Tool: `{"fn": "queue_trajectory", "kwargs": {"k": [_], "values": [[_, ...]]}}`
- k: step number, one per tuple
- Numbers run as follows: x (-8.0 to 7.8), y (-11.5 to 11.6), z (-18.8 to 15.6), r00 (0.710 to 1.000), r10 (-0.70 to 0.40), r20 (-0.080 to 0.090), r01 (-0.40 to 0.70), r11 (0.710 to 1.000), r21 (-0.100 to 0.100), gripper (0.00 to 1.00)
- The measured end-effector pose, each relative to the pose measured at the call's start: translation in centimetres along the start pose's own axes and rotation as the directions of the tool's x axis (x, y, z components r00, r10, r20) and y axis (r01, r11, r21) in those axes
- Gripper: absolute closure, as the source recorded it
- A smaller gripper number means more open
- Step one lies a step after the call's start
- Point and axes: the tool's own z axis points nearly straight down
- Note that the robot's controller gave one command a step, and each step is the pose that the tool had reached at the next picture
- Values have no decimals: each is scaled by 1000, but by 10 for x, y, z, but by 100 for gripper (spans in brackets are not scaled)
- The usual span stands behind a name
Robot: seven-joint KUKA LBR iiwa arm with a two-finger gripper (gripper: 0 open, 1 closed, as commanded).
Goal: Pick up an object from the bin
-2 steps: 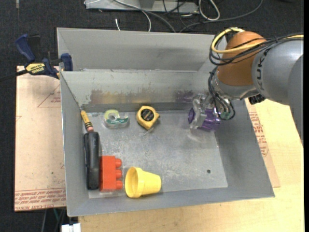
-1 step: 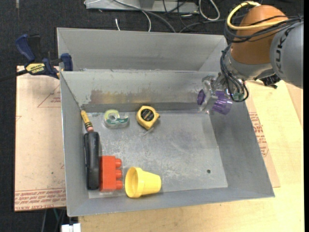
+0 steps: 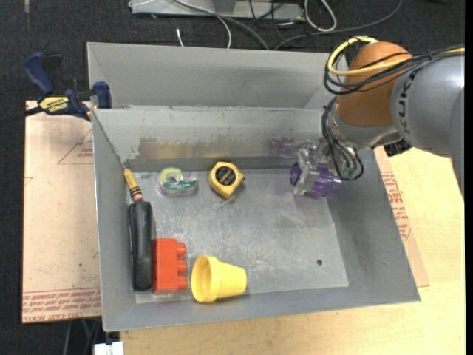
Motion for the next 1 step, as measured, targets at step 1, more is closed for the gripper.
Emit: {"fn": "queue_trajectory", "kwargs": {"k": [1], "values": [[-12,2,-91,999,-2,43,2,1000,-1,100]]}}
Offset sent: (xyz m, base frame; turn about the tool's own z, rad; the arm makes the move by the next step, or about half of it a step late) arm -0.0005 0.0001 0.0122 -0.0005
